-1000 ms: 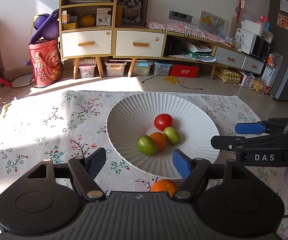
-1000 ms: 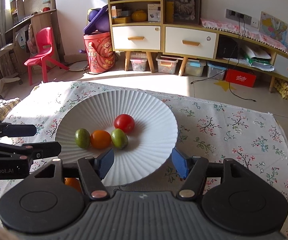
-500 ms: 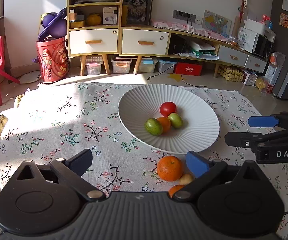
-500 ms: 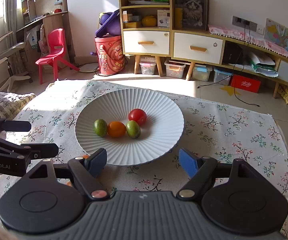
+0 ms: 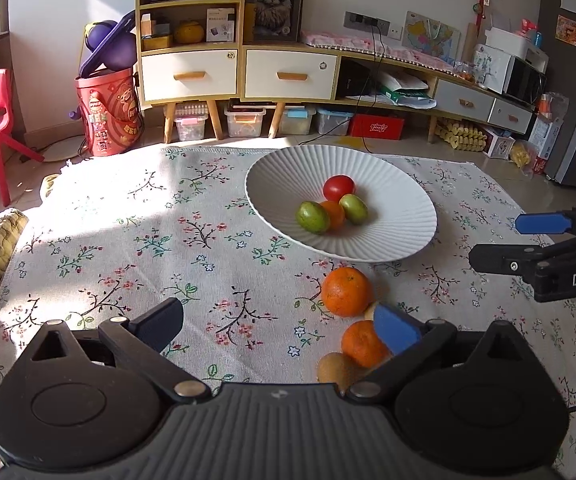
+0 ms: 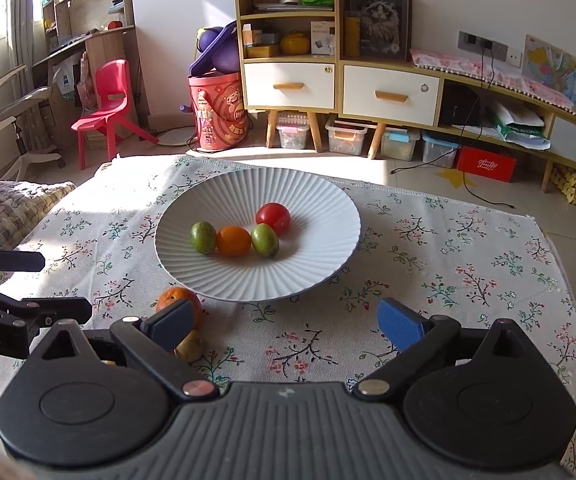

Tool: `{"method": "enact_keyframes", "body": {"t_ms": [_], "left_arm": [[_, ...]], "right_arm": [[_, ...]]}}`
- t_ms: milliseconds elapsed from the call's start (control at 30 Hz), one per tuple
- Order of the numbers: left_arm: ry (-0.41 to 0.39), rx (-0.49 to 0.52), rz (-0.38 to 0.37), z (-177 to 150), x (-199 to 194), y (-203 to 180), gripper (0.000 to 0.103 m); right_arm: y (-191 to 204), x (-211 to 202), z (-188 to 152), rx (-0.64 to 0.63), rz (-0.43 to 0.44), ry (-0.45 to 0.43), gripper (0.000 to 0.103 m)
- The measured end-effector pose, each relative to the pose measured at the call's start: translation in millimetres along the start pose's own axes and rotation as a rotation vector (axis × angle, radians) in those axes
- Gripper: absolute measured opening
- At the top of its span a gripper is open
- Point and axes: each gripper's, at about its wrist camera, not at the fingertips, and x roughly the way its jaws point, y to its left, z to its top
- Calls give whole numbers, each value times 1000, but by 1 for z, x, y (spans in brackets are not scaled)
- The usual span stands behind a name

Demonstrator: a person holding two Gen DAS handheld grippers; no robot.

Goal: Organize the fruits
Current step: 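Move both open tools back toward the oranges and kiwis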

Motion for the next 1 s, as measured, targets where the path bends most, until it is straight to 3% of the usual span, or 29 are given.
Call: {"method": "enact_keyframes", "body": {"t_ms": [867, 1000], "left_arm": [[70, 104, -12, -49, 22, -16, 91], [73, 109, -22, -51, 28, -17, 78]], "right_arm": [[0, 9, -34, -52, -57, 60, 103], [0, 12, -38, -59, -60, 61, 103]]}}
